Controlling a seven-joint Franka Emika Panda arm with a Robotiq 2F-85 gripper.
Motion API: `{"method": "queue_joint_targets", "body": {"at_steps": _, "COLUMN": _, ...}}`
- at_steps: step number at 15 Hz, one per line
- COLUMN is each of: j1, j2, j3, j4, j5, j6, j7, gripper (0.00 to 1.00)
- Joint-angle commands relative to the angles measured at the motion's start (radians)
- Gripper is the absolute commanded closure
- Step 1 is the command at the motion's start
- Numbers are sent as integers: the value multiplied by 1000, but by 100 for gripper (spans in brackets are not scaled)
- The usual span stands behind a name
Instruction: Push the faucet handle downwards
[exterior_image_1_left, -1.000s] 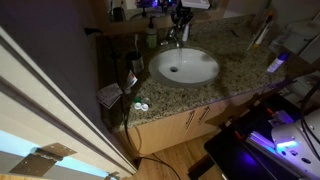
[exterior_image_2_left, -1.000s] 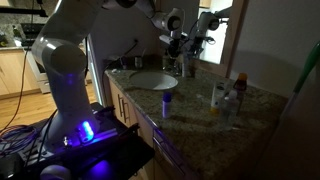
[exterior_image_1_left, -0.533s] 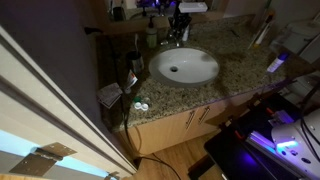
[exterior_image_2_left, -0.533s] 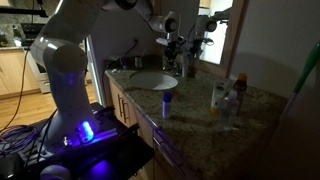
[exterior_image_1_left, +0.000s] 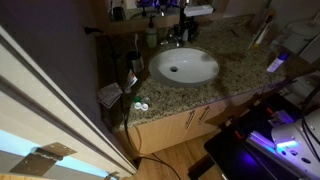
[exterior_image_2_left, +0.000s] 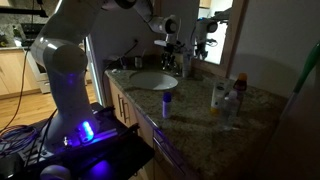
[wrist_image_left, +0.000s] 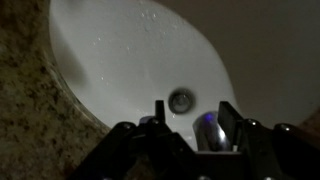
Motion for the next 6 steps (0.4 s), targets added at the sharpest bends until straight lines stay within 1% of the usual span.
{"method": "queue_joint_targets", "body": {"at_steps": 1, "j1": -15, "j2": -113, "j3": -3, "j4": -103, "j5": -36, "j6": -148, "j7": -62, "gripper": 11}}
{"method": "queue_joint_targets", "body": {"at_steps": 3, "j1": -4, "j2": -186, "j3": -11, "j4": -152, "j5": -80, "j6": -180, "j7": -55, "gripper": 1}}
{"method": "queue_joint_targets", "body": {"at_steps": 5, "j1": 0, "j2": -255, "j3": -4, "j4": -191, "j5": -92, "j6": -187, "j7": -28, "gripper": 0}}
{"method": "queue_joint_targets", "body": {"at_steps": 6, "j1": -11, "j2": -153, "j3": -1, "j4": -93, "j5": -76, "j6": -186, "j7": -36, "gripper": 2}}
